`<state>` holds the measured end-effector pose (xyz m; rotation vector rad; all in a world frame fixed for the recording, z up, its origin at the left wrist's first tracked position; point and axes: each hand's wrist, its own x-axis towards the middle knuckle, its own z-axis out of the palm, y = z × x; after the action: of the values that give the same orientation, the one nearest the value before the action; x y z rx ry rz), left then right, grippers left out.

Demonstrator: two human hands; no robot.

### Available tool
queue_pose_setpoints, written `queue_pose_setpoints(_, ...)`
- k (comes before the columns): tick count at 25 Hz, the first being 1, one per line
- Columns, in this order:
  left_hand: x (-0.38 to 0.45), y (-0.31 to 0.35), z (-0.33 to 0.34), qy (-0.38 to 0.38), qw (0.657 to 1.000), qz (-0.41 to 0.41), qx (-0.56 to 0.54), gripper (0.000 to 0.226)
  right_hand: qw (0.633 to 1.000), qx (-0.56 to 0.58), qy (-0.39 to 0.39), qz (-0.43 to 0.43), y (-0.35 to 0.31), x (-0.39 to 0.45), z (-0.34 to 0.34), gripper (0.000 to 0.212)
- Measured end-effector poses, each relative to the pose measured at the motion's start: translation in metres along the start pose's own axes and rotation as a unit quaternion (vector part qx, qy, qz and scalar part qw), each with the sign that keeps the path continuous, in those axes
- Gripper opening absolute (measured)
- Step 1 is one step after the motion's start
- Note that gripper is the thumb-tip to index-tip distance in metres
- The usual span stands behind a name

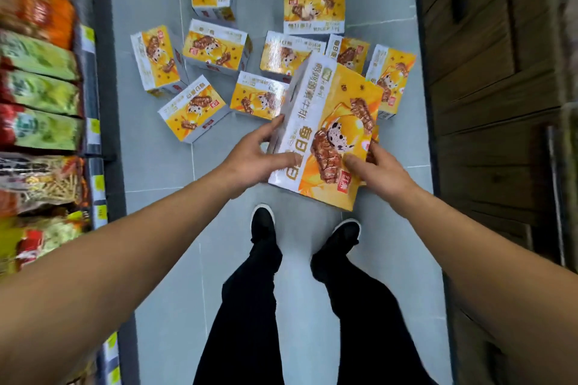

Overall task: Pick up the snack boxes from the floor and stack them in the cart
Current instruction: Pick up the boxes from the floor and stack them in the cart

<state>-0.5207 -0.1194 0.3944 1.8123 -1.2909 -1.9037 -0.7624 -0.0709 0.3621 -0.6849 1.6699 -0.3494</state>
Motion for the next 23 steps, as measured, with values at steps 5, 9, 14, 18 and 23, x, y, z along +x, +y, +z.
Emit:
queue_pose_setpoints(5, -0.069, 0.083, 0.022, 0.004, 0.978, -0.033, -0.208, 0.065, 0.977, 0.166, -0.068, 0.111, -0.072, -0.107, -0.05, 0.045)
queue_pose_setpoints(9, -0.104, 0.125, 0.035, -0.021, 0.982, -0.032, -0.183, 0.054, 0.965, 0.254, -0.018, 0.069, -0.112, -0.162, -0.078, 0.042)
queue_pose_setpoints(14, -0.108, 0.162, -0.001, 0.043, 0.975, 0.091, 0.199, 0.095, 0.988, 0.009, 0.15, -0.024, -0.116, -0.206, -0.081, 0.046)
queue_pose_setpoints(18, -0.114, 0.184, -0.024, -0.074, 0.948, 0.166, 0.262, 0.116, 0.966, -0.156, 0.197, -0.067, -0.103, -0.271, -0.062, 0.064)
queue_pose_setpoints(23, -0.125, 0.188, -0.021, -0.283, 0.931, 0.079, 0.216, 0.103, 0.972, -0.145, 0.177, -0.046, -0.063, -0.336, -0.027, 0.081)
